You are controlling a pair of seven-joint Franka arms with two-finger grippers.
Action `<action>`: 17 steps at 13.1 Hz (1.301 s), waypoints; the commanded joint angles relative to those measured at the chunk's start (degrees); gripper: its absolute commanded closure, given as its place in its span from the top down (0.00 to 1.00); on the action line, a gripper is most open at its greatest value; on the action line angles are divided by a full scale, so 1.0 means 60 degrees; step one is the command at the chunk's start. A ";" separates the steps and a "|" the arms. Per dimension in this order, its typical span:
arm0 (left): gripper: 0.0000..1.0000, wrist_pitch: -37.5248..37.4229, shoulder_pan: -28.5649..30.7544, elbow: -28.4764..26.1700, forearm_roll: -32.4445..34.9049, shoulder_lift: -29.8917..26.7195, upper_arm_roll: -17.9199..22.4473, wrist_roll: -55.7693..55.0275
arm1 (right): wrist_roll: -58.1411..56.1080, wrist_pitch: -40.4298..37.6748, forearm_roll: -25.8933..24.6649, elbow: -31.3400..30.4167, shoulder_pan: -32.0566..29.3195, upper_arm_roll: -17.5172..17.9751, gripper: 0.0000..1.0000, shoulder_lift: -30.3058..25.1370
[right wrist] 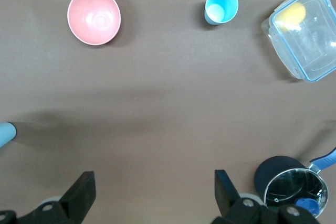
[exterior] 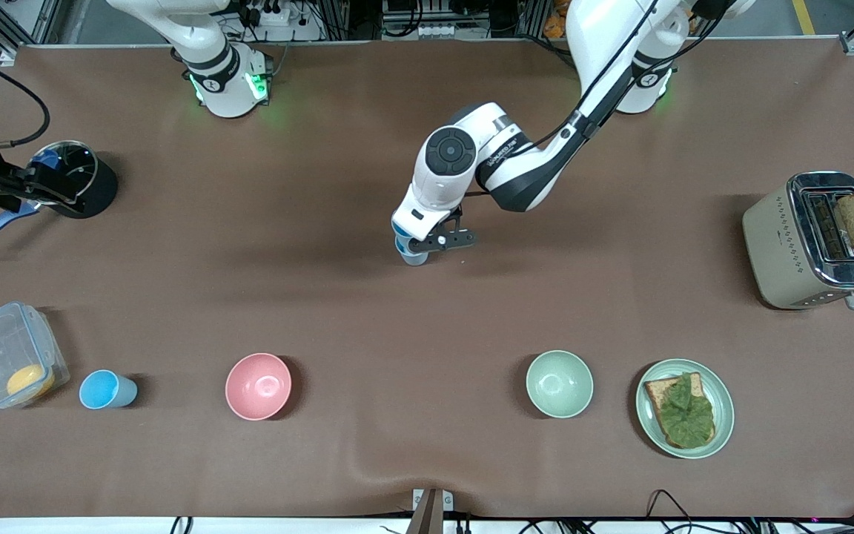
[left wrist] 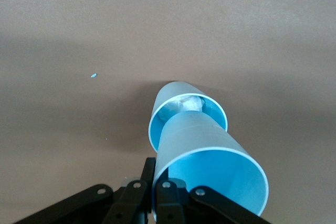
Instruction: Stack blue cups with both arms
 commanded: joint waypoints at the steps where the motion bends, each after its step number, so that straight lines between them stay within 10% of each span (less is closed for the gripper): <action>1: 0.06 -0.0004 0.0076 -0.0011 0.0259 0.0049 -0.0010 -0.0167 | 0.0030 -0.0167 -0.0065 0.0238 -0.0222 0.0167 1.00 0.0001; 2: 0.18 -0.0004 0.0062 -0.0011 0.0303 0.0049 0.0005 0.0022 | 0.0030 -0.0167 -0.0065 0.0252 -0.0222 0.0167 1.00 0.0001; 3: 0.76 -0.0004 0.0105 0.0004 0.0259 -0.0024 0.0005 0.0444 | 0.0030 -0.0181 -0.0080 0.0252 -0.0208 0.0167 1.00 0.0001; 4: 1.00 -0.0004 0.0135 0.0004 0.0274 -0.0097 0.0005 0.0463 | 0.0030 -0.0181 -0.0080 0.0252 -0.0208 0.0167 1.00 0.0001; 11: 1.00 -0.4038 0.1992 0.0649 0.0288 -0.2936 0.0034 0.0726 | 0.0030 -0.0196 -0.0080 0.0311 -0.0208 0.0167 1.00 -0.0014; 17: 1.00 -0.5335 0.4277 0.2274 0.0230 -0.3130 0.0063 0.2682 | 0.0030 -0.0255 -0.0109 0.0340 -0.0266 0.0138 1.00 -0.0014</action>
